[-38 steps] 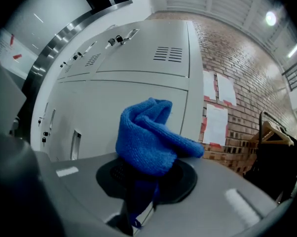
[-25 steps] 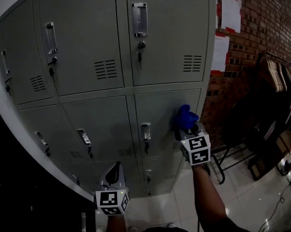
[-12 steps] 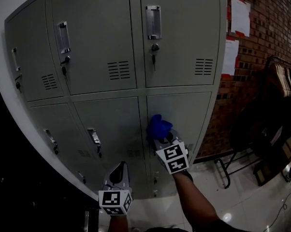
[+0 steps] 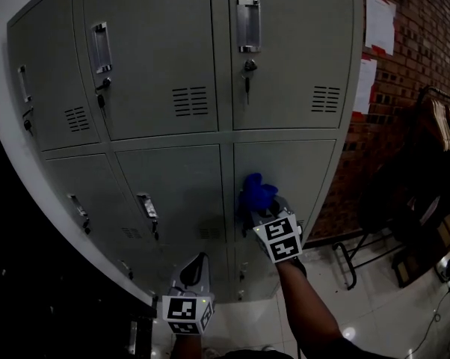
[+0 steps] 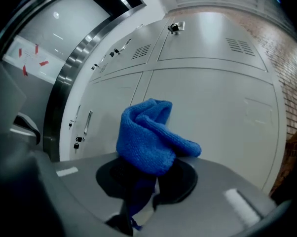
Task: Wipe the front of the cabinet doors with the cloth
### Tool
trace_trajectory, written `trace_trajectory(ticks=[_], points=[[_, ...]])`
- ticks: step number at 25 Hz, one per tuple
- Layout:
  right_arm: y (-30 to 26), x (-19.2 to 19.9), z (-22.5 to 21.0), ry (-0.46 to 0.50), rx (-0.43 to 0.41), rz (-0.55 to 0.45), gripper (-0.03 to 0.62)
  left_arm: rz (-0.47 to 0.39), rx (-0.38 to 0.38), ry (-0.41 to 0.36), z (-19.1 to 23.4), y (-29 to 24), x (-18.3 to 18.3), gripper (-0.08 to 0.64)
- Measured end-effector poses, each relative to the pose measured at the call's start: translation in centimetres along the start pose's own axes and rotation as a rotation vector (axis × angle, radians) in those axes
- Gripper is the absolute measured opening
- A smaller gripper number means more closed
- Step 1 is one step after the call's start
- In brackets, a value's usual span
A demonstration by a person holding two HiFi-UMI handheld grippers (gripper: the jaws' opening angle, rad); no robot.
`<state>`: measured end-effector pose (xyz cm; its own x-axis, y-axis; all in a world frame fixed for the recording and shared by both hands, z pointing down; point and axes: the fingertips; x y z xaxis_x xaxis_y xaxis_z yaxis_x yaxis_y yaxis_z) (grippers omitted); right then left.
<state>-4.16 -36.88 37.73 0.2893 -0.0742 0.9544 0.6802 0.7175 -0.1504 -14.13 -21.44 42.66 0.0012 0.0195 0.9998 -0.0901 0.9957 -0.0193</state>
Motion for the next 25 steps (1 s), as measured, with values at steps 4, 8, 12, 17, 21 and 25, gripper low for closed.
trace_trajectory(ticks=[4, 8, 12, 17, 21, 25], points=[[1.0, 0.7, -1.2, 0.024, 0.023, 0.024, 0.077, 0.001, 0.007, 0.001, -0.4, -0.2, 0.1, 0.015], [2.8, 2.2, -4.0, 0.018, 0.069, 0.05, 0.077, 0.006, 0.003, 0.003, -0.4, -0.4, 0.2, 0.015], [4.7, 3.7, -6.7, 0.056, 0.134, 0.095, 0.077, 0.016, 0.003, 0.019, -0.5, -0.5, 0.7, 0.015], [7.1, 5.2, -10.2, 0.043, 0.226, 0.125, 0.077, 0.012, 0.022, 0.019, -1.1, -0.8, 0.6, 0.015], [9.0, 6.5, -12.8, 0.036, 0.287, 0.154, 0.077, 0.023, 0.024, 0.014, -1.4, -1.1, 1.1, 0.015], [10.3, 7.7, -14.6, 0.023, 0.328, 0.186, 0.077, 0.027, 0.01, 0.014, -1.1, -1.0, 1.2, 0.015]])
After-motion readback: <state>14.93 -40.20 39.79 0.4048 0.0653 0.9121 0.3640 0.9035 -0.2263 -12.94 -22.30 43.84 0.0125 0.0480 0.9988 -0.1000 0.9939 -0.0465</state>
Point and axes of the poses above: the fingertips, and each gripper's own axes: y backward along the fingers, z to its left, x out of its underside, and after that the axes turned 9 degrees about -x, right-handed
